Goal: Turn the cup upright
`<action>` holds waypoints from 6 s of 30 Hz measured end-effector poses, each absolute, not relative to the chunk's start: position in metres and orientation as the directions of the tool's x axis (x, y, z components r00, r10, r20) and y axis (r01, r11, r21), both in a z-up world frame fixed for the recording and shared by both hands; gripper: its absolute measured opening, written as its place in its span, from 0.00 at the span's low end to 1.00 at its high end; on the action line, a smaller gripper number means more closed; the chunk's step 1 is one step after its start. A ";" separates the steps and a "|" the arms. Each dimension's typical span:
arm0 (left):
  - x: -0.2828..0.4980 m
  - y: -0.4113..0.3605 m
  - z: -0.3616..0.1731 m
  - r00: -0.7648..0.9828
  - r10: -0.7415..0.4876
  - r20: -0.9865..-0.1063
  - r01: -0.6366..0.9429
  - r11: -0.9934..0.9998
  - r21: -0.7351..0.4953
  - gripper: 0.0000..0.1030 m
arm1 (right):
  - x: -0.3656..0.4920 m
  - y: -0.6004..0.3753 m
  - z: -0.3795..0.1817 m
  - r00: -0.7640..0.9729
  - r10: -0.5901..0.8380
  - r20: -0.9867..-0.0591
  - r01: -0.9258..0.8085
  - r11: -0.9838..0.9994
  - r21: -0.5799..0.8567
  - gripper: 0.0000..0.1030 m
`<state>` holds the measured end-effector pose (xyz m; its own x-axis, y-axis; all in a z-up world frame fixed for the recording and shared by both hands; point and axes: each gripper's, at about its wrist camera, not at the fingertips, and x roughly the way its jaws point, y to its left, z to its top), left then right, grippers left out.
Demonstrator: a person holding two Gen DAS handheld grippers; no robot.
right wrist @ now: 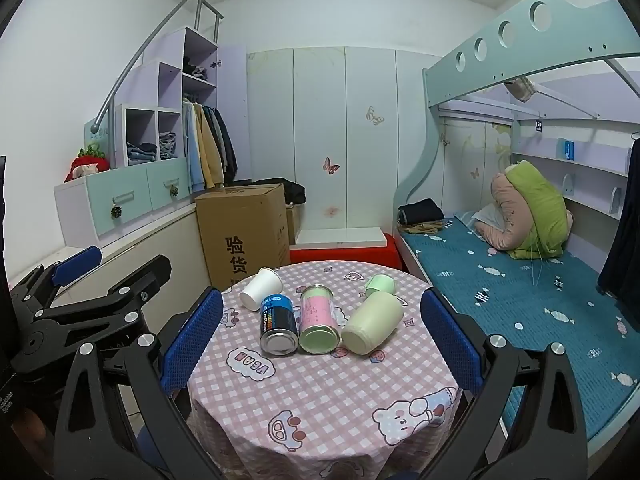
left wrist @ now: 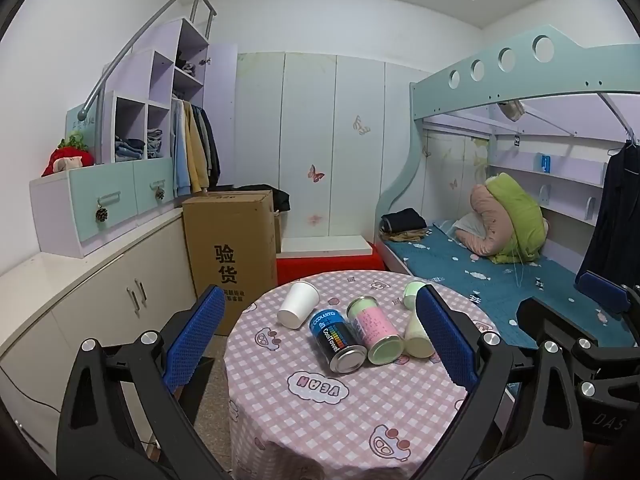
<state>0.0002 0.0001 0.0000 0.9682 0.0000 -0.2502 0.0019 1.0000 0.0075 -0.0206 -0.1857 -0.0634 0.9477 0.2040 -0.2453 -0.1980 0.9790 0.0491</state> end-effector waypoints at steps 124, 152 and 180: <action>0.250 -0.004 -0.181 0.667 -0.034 -0.744 -0.028 0.997 -0.070 0.94 | 0.203 -0.201 -0.205 0.774 0.181 -0.607 -0.101 0.981 0.164 0.93; 0.230 -0.003 -0.198 0.614 -0.102 -0.782 0.017 0.993 -0.117 0.69 | 0.196 -0.195 -0.208 0.763 0.192 -0.617 -0.114 0.980 0.164 0.93; 0.133 0.007 -0.180 0.659 -0.120 -0.743 0.072 0.993 -0.096 0.86 | 0.108 -0.171 -0.192 0.779 0.132 -0.613 -0.099 0.991 0.087 0.93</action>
<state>0.1332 0.0074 -0.1797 0.6590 -0.1195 -0.7426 0.0724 0.9928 -0.0956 0.1077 -0.1708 -0.1919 0.7791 0.1317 -0.6128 -0.0988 0.9913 0.0874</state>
